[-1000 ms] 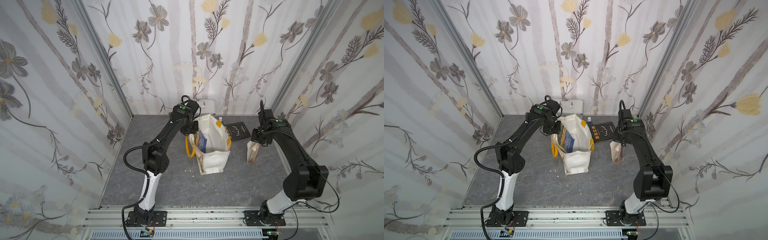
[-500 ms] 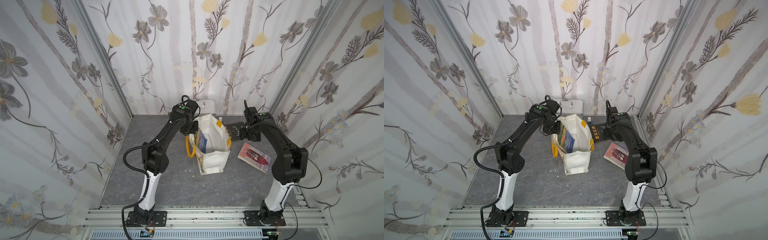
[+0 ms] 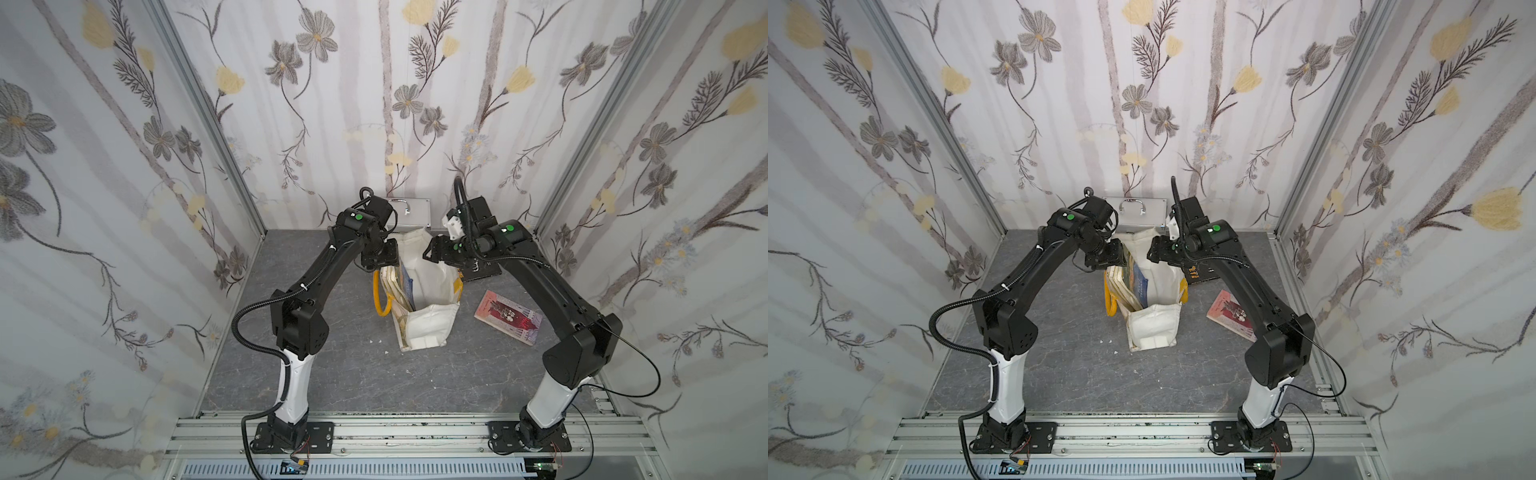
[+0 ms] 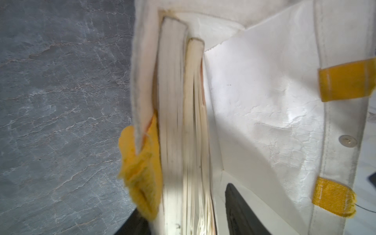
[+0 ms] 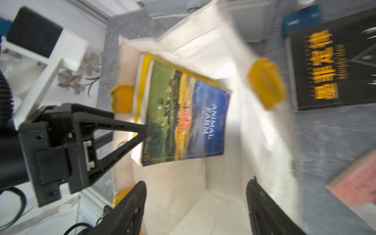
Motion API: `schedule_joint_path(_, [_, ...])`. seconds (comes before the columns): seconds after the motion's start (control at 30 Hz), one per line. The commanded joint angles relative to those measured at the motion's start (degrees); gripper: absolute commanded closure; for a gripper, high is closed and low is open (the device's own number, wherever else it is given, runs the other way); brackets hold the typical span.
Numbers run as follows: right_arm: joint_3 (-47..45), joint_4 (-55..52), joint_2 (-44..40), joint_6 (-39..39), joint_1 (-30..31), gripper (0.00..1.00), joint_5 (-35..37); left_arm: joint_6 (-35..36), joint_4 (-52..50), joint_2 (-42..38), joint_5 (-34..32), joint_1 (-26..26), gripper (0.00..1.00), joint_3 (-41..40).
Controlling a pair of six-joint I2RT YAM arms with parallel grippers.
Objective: Take out the books from the canvas bag
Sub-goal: Pick up the book from the canvas bag.
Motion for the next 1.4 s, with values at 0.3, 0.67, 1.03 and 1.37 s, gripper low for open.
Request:
schedule_joint_path(0.3, [5.08, 12.46, 9.25, 7.02, 2.02, 0.26, -10.30, -4.80, 11.18, -5.76, 6.56, 0.04, 0.56, -8.90])
schedule_joint_path(0.67, [4.50, 11.22, 13.45, 5.78, 2.12, 0.73, -6.93, -5.63, 13.58, -7.67, 7.14, 0.03, 0.66, -12.65])
schedule_joint_path(1.03, [-0.39, 10.22, 10.40, 4.58, -0.80, 0.95, -4.21, -5.23, 12.07, -8.32, 4.37, 0.12, 0.36, -12.93])
schedule_joint_path(1.37, [-4.77, 8.25, 8.07, 1.93, -1.40, 1.00, -1.06, -4.40, 8.36, -7.75, -1.55, 0.21, 0.27, -10.93])
